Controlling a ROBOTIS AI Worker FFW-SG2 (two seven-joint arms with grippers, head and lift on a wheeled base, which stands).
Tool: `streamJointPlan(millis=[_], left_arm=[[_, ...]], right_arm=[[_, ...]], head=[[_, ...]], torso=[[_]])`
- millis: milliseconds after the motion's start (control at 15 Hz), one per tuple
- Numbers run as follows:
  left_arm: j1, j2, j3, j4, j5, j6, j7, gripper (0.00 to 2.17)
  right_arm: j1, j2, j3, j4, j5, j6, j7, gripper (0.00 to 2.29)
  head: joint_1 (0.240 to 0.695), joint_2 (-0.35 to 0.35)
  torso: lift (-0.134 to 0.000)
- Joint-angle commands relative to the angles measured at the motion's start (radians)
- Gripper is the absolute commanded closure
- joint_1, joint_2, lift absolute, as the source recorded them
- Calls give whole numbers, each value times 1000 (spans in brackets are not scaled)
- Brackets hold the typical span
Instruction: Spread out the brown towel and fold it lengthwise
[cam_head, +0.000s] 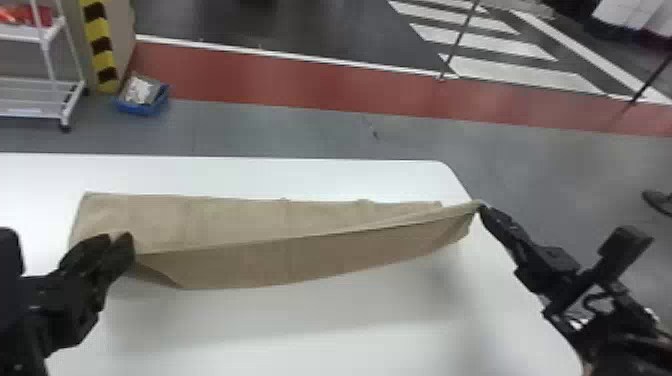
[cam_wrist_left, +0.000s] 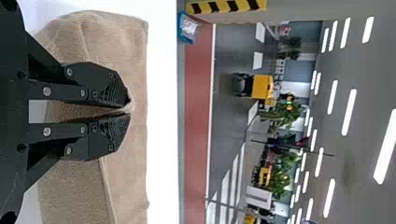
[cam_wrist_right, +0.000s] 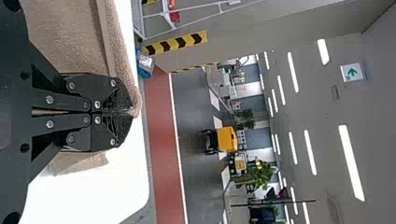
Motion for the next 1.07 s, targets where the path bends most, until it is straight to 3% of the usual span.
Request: streamJointPlan(millis=[0,400,733,800,867,1000], left_arm=[[35,1,-1,3,-48,33,0,49],[107,29,94,18,-83,30,-15,49],[114,35,91,-1,-83,9,-26,80],[114,33,91,-5,-82,6,-29,171],[114,35,91,-6,-82,-4,-41,424],[134,33,100,-9,-80,-89,-75,1447]], right_arm=[[7,8,1,14,-4,-30,-1,1480],[-32,3,-34,59,1,-11,-23,1480],[-33,17,-34,30,4,26,-23,1480],[-32,18,-37,21,6,38,-23,1480],[-29,20,-38,17,6,38,-23,1480],[-23,20,-46,10,-1,44,-23,1480]], head=[[695,-342],[695,-332],[695,-309],[695,-310],[695,-311],[695,-317]], torso=[[-124],[-124],[-124],[-124],[-124],[-124]])
